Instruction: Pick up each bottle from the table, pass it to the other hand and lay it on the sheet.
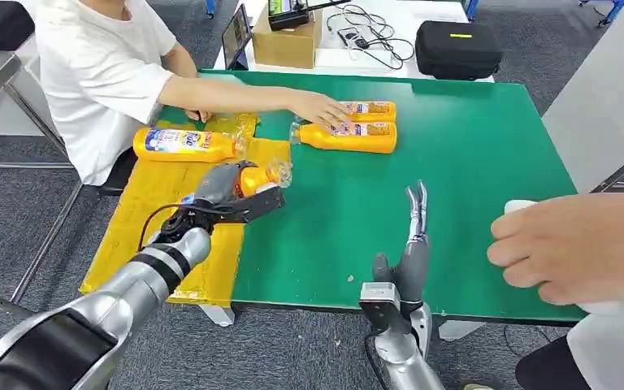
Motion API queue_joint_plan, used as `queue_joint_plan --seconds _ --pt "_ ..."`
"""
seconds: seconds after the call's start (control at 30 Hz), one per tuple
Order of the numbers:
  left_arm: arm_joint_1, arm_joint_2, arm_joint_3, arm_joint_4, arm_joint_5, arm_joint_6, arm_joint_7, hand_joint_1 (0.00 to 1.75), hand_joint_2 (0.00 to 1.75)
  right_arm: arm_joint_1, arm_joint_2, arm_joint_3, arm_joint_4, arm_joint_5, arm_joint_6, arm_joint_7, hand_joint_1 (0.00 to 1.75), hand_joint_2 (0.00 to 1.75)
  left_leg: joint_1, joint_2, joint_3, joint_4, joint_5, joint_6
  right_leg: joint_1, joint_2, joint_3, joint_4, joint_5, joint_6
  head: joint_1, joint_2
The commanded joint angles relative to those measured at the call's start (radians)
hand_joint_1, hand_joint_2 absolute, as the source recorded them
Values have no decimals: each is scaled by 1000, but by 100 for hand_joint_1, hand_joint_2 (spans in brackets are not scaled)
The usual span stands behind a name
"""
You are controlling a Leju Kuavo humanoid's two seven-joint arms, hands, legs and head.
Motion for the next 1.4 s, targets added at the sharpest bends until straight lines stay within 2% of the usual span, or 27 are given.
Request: queue_joint_plan --seconds 0.03,0.07,0.13,0.17,0.2,0.23,0.3,0.63,0.77,0.87,0.97,1.07,1.1,1.17,1.4 --pt "-33 15 36 226 10 -63 32 169 175 -48 -22 41 137 -34 23 -9 0 0 0 4 5 -2 -1 -1 0 3 4 -1 0 -1 0 0" --pt "-36 17 16 231 -13 -75 34 157 175 -50 -21 42 141 -40 29 -9 0 0 1 5 8 -2 -2 -1 1 3 6 -1 -1 -2 0 0" --pt "-45 17 -8 249 -52 -108 65 120 175 -57 -20 49 156 -46 50 -9 0 0 1 4 8 -2 -2 -2 1 3 5 1 -1 -3 0 0" --pt "-48 16 -6 257 -57 -116 79 126 175 -60 -16 52 163 -45 54 -9 0 0 0 5 8 -2 -1 -1 0 4 5 1 0 -2 0 0" --pt "-48 15 -5 258 -57 -119 80 54 175 -61 -15 53 164 -46 56 -9 0 0 1 6 9 -3 -2 -2 1 5 6 0 0 -3 0 0" --pt "-46 11 12 262 -43 -127 82 26 175 -63 -13 56 172 -43 53 -9 0 0 1 6 8 -2 -1 -2 1 5 5 1 0 -2 0 0" --pt "-38 2 51 261 -14 -146 70 0 175 -75 -13 57 196 -21 11 -9 0 0 1 5 8 -2 -1 -2 1 4 5 1 0 -2 0 0" --pt "-44 11 63 279 -17 -216 87 0 175 -84 -4 59 216 -61 26 -9 0 0 1 1 6 0 -1 -3 1 2 4 3 -1 -2 0 0" --pt "-23 11 59 258 -23 -220 26 0 175 -77 -1 66 236 -70 26 -9 0 0 1 2 7 -1 0 -3 1 2 5 2 -1 -3 0 0" --pt "-23 11 59 258 -23 -220 26 0 175 -77 -1 66 236 -70 26 -9 0 0 1 1 6 -2 0 -3 1 2 5 2 -1 -3 0 0" --pt "-17 -14 90 239 11 -216 -25 0 175 -77 -5 78 240 -69 26 -9 0 0 1 0 6 -2 0 -3 1 1 5 2 -1 -3 0 0" --pt "-7 -36 146 194 67 -182 -118 0 175 -79 -9 92 242 -72 25 -9 0 0 1 -1 5 -1 0 -3 1 0 4 2 -2 -2 0 0" --pt "1 -45 182 164 111 -175 -183 0 175 -78 -13 102 240 -73 26 -9 0 0 1 -1 7 -1 0 -3 2 -1 6 2 -2 -2 0 0" --pt "4 -57 236 125 182 -199 -242 0 175 -79 -14 108 245 -76 27 -9 0 0 0 -2 4 -1 1 -2 1 -1 3 3 -1 -1 0 0" --pt "2 -28 228 47 212 -249 -280 0 175 -83 -24 125 244 -83 13 -9 0 0 1 -1 2 0 0 -3 1 0 1 3 -1 -2 0 0"
